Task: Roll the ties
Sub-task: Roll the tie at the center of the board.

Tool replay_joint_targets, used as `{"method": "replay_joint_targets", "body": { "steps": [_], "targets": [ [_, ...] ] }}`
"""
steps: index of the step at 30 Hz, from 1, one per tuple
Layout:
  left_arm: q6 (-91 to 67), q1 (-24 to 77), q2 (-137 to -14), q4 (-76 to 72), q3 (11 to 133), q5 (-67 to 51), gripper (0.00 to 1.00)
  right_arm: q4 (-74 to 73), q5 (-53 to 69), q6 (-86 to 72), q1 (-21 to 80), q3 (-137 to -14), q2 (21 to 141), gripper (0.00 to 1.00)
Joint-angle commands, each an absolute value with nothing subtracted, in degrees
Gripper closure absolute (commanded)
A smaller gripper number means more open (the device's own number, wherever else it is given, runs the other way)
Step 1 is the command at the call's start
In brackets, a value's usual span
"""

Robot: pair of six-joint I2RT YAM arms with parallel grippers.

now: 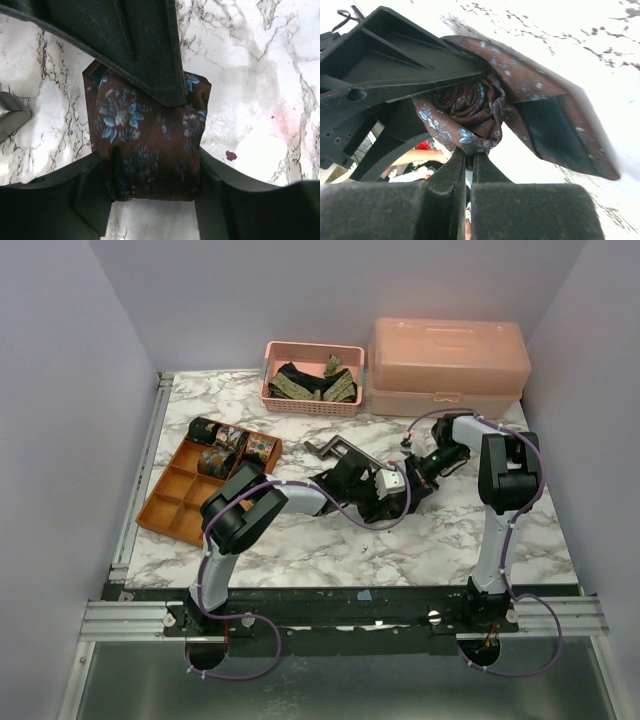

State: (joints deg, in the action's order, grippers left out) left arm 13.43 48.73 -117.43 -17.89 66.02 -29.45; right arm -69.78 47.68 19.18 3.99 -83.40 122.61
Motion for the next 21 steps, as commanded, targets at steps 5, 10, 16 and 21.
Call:
{"method": "replay_joint_targets", "body": {
  "steps": [5, 10, 16, 21],
  "targets": [
    [6.73, 47.90, -119.30, -28.04, 65.99, -39.96, 0.32, -59.94, 32.73, 23.16, 2.99, -83.18, 128.05, 1.00],
    [6.77, 48.47, -123.55, -27.54, 71.63, -39.55, 0.37, -59.20, 33.02, 22.79, 2.99, -83.66, 129.54, 1.00],
    [11.59, 48.61, -124.62, -18.76, 70.64, -36.65, 0.69, -60.90, 35.02, 22.50, 2.99, -84.87, 128.70, 1.00],
    [13.79, 47.19, -121.91, -18.53, 61.44, -36.78, 0.82, -64.09, 38.57, 21.98, 1.63, -85.62, 126.00, 0.70]
  ]
}}
